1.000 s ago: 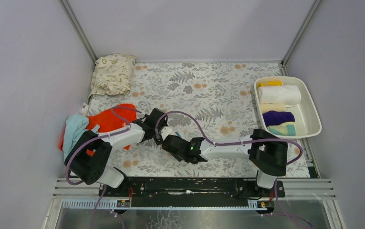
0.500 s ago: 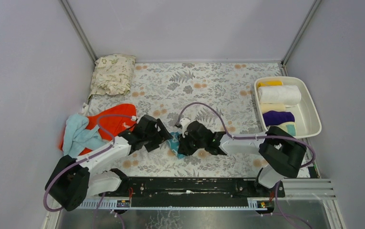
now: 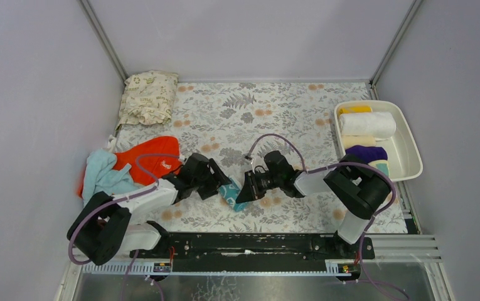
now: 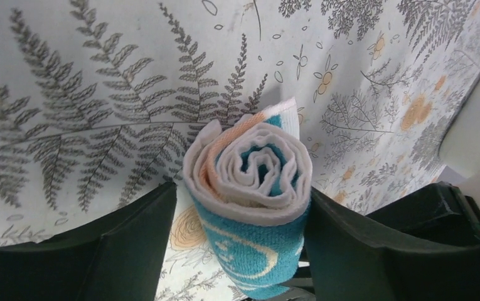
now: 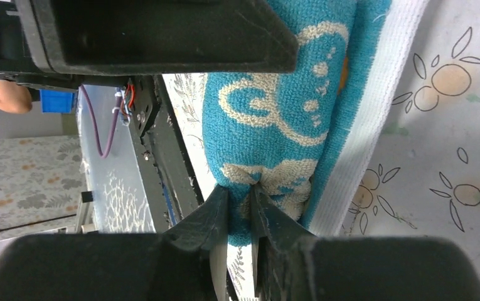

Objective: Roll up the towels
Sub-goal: Roll the towel at the center of the board.

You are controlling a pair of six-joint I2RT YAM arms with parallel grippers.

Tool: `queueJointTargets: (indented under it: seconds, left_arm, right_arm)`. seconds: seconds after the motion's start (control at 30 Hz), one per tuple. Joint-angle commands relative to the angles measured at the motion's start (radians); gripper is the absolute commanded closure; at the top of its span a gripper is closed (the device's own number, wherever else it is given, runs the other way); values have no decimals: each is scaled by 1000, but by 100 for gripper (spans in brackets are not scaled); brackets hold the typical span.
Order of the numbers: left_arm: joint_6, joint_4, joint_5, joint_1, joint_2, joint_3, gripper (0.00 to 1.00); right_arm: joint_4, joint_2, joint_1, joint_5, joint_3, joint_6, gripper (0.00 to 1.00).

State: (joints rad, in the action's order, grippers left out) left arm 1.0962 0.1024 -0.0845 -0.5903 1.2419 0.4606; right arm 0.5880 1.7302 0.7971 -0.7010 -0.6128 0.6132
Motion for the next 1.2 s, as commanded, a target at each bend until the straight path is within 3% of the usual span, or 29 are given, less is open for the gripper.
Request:
queueJointTargets:
  seconds: [0.0, 0.17, 0.5, 0.67, 0.87, 1.17]
  left_arm:
    - [7, -53, -15, -8, 58, 3, 36]
    - [9, -34, -2, -8, 108, -6, 53]
    - [-61, 103, 32, -11, 258, 131, 52]
    - [-70, 128, 35, -12, 264, 161, 40]
    - [-61, 104, 13, -9, 205, 146, 27]
    - [-72, -6, -80, 12, 173, 105, 25]
  right_arm:
    - [-116, 50, -20, -25, 25, 16, 88]
    - [-197, 45, -22, 14, -15, -5, 86]
    - [-431, 56, -29, 144, -123, -54, 83]
    - [-377, 87, -52, 79, -117, -3, 83]
    - [-187, 131, -87, -35, -38, 79, 84]
    - [-18, 214, -166, -169, 16, 152, 83]
